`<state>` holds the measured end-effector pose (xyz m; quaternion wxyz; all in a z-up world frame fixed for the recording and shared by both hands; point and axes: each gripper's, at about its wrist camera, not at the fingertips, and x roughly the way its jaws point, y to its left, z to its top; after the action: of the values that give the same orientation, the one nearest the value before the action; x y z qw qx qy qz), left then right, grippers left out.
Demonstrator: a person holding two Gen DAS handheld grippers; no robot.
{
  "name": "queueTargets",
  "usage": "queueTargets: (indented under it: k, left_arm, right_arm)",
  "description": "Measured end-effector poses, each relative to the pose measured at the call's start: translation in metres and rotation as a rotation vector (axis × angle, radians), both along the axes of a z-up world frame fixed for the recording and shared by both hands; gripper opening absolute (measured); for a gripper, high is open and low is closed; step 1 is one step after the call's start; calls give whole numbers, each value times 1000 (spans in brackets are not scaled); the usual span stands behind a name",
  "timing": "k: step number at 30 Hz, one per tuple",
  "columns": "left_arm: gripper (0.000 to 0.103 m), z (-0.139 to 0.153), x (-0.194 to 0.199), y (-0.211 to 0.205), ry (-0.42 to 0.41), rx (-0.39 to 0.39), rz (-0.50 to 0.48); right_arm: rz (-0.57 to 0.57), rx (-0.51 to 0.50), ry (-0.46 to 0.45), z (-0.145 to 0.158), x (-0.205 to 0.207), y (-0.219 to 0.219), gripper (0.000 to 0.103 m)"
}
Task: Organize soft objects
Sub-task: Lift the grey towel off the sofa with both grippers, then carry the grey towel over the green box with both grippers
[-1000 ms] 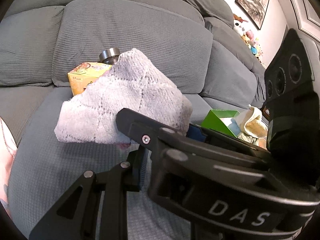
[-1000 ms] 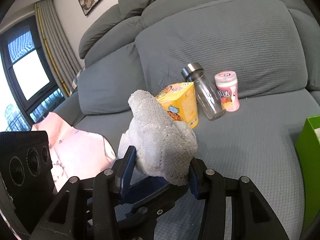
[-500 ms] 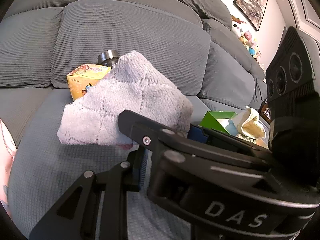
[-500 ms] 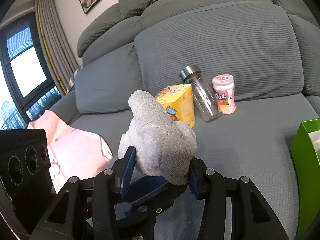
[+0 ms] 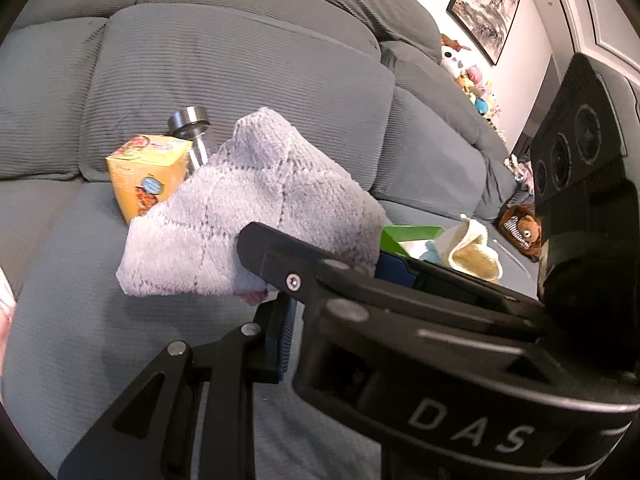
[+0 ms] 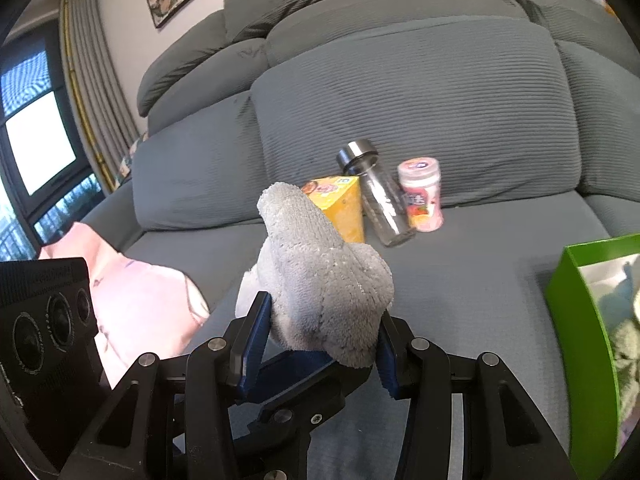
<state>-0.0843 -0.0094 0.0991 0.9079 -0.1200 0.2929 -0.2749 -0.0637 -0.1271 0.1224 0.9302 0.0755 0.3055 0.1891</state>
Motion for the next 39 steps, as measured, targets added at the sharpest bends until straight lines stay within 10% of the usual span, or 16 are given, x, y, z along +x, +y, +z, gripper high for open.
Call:
queueTargets:
  k: [39]
  left_arm:
    - [16,45,8,-202,-16,38,-461]
  right_arm:
    - [-469,55,46,38,-43,-195,49]
